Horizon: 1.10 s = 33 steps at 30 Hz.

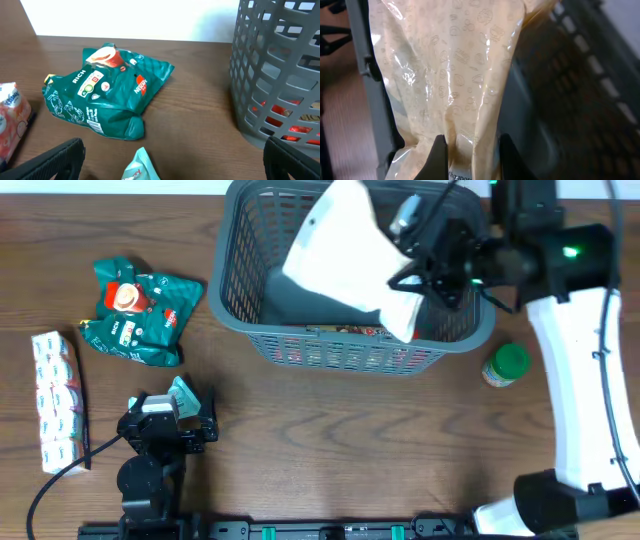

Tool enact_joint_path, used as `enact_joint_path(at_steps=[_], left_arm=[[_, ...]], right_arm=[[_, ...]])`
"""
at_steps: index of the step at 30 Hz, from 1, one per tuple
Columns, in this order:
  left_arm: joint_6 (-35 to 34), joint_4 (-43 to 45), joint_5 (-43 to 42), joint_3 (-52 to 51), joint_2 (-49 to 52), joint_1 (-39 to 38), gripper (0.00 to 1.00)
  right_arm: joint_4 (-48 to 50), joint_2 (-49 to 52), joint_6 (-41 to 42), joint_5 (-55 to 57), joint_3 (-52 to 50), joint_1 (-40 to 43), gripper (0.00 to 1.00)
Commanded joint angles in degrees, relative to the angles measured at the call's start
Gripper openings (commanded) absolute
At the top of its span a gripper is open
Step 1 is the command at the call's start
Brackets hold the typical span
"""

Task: Pack container
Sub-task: 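Lower the pouch into the basket, release, and withdraw the right gripper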

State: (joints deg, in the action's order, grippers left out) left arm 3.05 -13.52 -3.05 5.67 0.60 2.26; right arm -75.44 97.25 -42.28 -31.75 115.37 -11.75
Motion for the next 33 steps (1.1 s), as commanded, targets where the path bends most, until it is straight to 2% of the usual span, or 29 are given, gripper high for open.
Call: enact_joint_path(at_steps=[1,12,33], left_arm=[[0.57,-0.48,-0.61,-1.33,-0.39,0.24,0.99],[0.57,-0.48,-0.61,-1.33,-0.39,0.24,0.98],[0.57,-0.48,-0.61,-1.33,-0.39,0.24,0.99]], right_arm=[[-0.07,2.8,-1.07,-0.68,0.07,-1.44,0.01],[0.11,10.36,-1.09,-0.44,0.07,-1.84,0.01],[1.27,16.35,-1.14,-0.42,0.0,-2.25,0.01]])
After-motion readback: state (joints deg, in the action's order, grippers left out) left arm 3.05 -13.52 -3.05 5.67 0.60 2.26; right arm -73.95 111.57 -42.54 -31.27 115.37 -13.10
